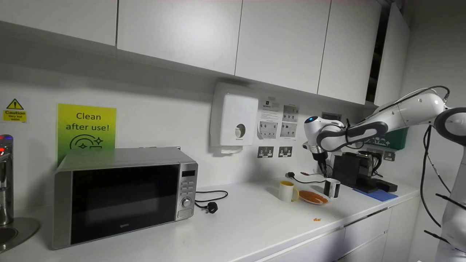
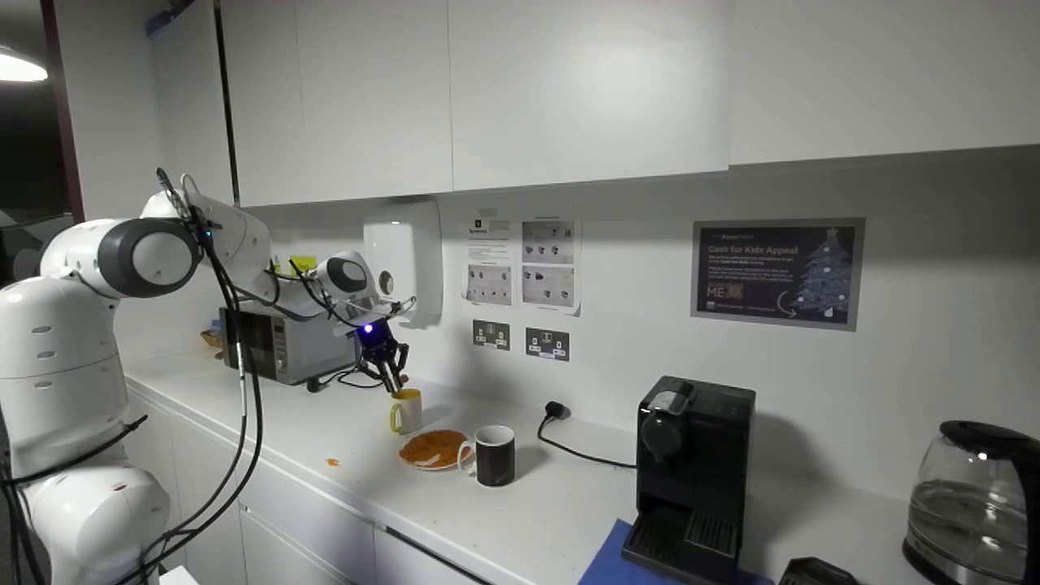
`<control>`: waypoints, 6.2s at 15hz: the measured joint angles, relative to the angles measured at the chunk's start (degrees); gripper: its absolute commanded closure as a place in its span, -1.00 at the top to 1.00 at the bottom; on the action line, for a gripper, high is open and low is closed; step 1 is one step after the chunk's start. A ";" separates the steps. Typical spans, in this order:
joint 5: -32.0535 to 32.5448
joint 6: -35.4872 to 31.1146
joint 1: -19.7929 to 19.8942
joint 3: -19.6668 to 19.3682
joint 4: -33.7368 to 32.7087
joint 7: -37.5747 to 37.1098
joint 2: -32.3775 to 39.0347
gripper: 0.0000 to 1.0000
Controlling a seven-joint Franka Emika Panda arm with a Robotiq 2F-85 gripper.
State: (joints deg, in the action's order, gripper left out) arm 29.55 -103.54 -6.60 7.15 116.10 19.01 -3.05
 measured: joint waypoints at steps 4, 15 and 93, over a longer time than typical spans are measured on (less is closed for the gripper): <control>-0.06 0.06 -0.31 0.41 -1.78 1.27 1.49 -0.94; -0.82 0.51 -1.78 1.52 -6.00 5.13 6.05 -0.94; -31.41 14.93 7.05 -0.31 -27.57 23.07 23.76 -0.94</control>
State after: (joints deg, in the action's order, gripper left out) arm -1.86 -88.61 0.45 6.84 88.52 42.08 20.71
